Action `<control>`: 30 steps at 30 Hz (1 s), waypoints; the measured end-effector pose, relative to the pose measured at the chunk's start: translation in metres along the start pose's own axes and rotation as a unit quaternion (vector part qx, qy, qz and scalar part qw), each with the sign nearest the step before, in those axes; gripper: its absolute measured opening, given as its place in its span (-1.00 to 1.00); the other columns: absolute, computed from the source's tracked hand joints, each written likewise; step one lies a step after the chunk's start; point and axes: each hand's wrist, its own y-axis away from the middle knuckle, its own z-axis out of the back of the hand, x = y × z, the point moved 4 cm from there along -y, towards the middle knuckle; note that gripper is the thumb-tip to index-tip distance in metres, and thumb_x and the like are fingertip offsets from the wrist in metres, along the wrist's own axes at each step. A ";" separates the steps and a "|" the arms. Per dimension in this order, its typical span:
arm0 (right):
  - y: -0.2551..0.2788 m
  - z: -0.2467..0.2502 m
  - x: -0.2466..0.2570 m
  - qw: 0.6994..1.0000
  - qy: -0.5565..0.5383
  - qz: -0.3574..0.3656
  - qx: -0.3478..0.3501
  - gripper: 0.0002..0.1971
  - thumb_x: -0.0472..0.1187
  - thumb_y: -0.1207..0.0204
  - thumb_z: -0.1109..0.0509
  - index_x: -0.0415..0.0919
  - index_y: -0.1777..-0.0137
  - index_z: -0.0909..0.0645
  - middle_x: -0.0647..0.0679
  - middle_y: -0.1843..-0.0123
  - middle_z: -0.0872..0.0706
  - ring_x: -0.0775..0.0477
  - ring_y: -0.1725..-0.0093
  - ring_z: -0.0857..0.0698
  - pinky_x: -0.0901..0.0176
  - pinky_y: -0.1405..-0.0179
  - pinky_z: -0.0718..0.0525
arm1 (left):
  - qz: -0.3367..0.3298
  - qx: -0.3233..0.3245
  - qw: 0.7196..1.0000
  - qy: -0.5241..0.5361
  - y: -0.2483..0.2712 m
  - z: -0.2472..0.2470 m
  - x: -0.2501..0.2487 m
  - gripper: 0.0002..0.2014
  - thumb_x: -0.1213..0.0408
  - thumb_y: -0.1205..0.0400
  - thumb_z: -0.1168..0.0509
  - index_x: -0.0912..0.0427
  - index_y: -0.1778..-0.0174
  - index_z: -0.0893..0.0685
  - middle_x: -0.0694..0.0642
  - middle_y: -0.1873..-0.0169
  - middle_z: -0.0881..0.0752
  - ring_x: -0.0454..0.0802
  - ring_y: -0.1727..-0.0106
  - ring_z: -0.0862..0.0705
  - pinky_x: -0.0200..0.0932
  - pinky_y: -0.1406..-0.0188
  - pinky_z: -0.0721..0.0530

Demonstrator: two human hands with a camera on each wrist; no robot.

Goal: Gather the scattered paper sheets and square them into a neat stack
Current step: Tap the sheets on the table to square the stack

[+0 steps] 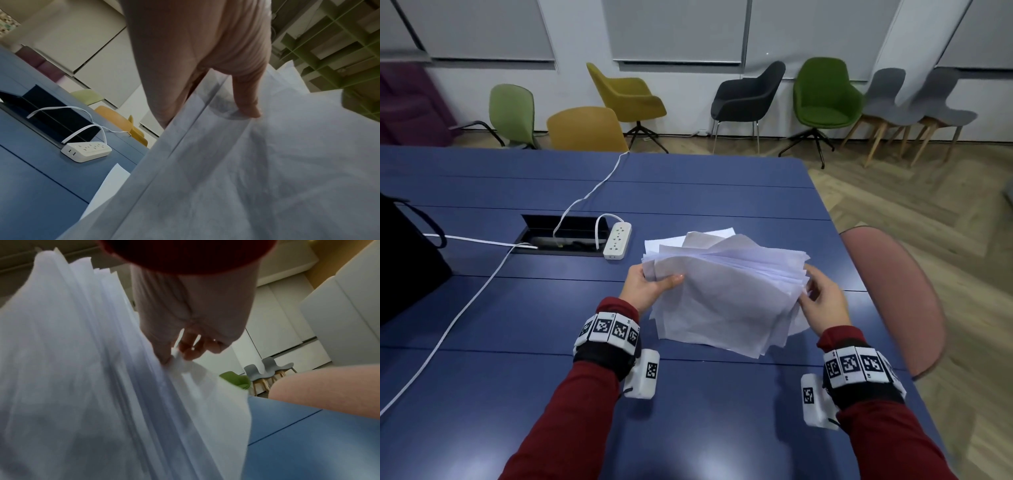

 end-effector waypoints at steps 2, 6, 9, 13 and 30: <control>0.001 0.011 0.009 0.998 0.003 0.007 -0.067 -0.80 -0.30 -0.49 -0.38 -0.09 -0.07 -0.69 -0.05 0.34 -0.60 -0.15 0.29 -0.57 0.18 0.18 -0.46 | 0.006 -0.005 1.000 -0.003 0.000 0.001 0.003 -0.81 0.51 -0.42 -0.49 0.15 0.16 -0.79 -0.02 0.26 -0.85 -0.08 0.19 -0.81 -0.20 0.12 -0.79; 0.002 0.027 0.016 0.984 -0.091 0.012 -0.150 -0.89 -0.24 -0.52 -0.38 -0.12 0.23 -0.66 -0.10 0.34 -0.65 0.06 0.37 -0.54 0.32 0.38 -0.46 | 0.016 -0.020 1.000 -0.016 -0.003 0.001 0.009 -0.78 0.52 -0.40 -0.51 0.09 0.20 -0.77 -0.07 0.31 -0.84 -0.19 0.25 -0.80 -0.25 0.12 -0.77; 0.001 0.029 0.004 0.966 -0.195 -0.020 -0.169 -0.76 -0.28 -0.56 -0.34 -0.07 0.34 -0.55 -0.12 0.42 -0.55 0.24 0.51 -0.47 0.49 0.45 -0.43 | 0.023 -0.021 0.999 -0.026 -0.005 -0.003 0.011 -0.74 0.51 -0.38 -0.53 0.05 0.18 -0.75 -0.05 0.23 -0.81 -0.25 0.25 -0.79 -0.31 0.13 -0.77; 0.005 0.001 -0.009 0.981 -0.170 -0.057 -0.072 -0.66 -0.43 -0.54 -0.28 -0.02 0.38 -0.52 -0.09 0.43 -0.54 0.23 0.50 -0.43 0.40 0.40 -0.48 | 0.028 -0.025 0.999 -0.022 -0.007 -0.008 0.012 -0.75 0.51 -0.39 -0.52 0.06 0.19 -0.73 -0.04 0.23 -0.79 -0.29 0.29 -0.78 -0.36 0.17 -0.77; -0.006 -0.002 -0.045 0.983 -0.068 -0.165 -0.037 -0.88 -0.34 -0.47 -0.40 -0.14 0.26 -0.58 -0.17 0.26 -0.63 -0.15 0.21 -0.61 0.10 0.10 -0.55 | 0.032 -0.034 0.997 -0.061 -0.011 -0.008 0.020 -0.81 0.54 -0.47 -0.44 0.34 0.02 -0.71 0.02 0.26 -0.73 -0.37 0.41 -0.74 -0.50 0.32 -0.71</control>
